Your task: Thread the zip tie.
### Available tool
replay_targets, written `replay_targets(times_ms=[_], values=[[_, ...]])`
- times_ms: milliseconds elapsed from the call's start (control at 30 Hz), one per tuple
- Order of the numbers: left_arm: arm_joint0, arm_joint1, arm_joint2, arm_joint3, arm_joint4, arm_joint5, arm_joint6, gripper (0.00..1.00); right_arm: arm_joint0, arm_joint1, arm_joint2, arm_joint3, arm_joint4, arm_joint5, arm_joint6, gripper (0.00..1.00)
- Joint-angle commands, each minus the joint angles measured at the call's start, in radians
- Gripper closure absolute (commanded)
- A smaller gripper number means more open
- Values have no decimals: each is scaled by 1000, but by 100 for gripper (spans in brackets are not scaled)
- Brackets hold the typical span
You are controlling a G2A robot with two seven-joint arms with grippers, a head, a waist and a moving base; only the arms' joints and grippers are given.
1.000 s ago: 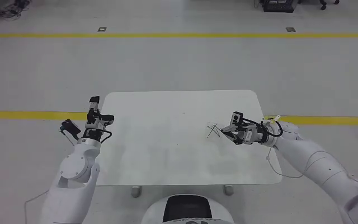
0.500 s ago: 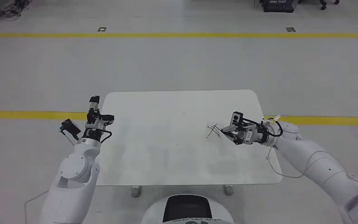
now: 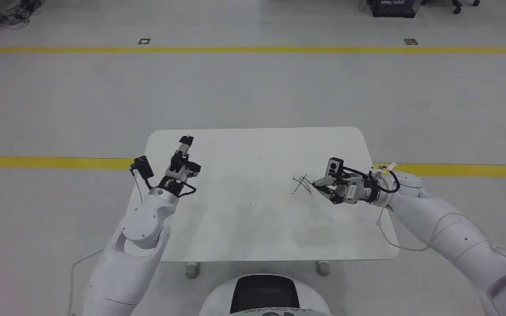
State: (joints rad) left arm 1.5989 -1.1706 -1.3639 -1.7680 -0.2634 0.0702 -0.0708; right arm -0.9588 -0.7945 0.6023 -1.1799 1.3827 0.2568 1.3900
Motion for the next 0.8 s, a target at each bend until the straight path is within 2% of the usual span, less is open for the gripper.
replay_targets(times_ms=[0, 133, 167, 300, 367, 433, 500, 600, 700, 733, 767], values=[[-3, 0, -2, 0, 4, -2, 9, 0, 0, 0, 0, 0, 0, 0, 0, 100], [-3, 0, -2, 0, 4, -2, 9, 0, 0, 0, 0, 0, 0, 0, 0, 100], [-6, 0, -1, -4, -7, -15, -9, 0, 0, 0, 0, 0, 0, 0, 0, 100], [-45, 6, 5, 9, 11, -49, -158, 0, 0, 0, 0, 0, 0, 0, 0, 100], [-84, 7, 25, 43, 14, -74, -253, 0, -5, -1, 4, -8, 3, 0, -18, 100], [-133, 7, 55, 87, 34, -73, -315, 0, -6, -5, 14, -16, 13, 36, -18, 100], [-174, 3, 83, 122, 35, -77, -333, 0, -3, -10, 16, -20, 23, 83, 0, 100], [-239, -6, 137, 172, 24, -91, -382, 0, 1, -17, -9, -7, 52, 83, 0, 100], [-305, -12, 186, 205, 40, -110, -442, 0, 18, -20, -55, -2, 103, 83, 0, 100], [-322, -12, 197, 211, 57, -118, -458, 0, 27, -20, -72, -2, 117, 83, 0, 100], [-322, -12, 197, 211, 57, -118, -458, 0, 34, -18, -81, 3, 124, 83, 0, 100]])
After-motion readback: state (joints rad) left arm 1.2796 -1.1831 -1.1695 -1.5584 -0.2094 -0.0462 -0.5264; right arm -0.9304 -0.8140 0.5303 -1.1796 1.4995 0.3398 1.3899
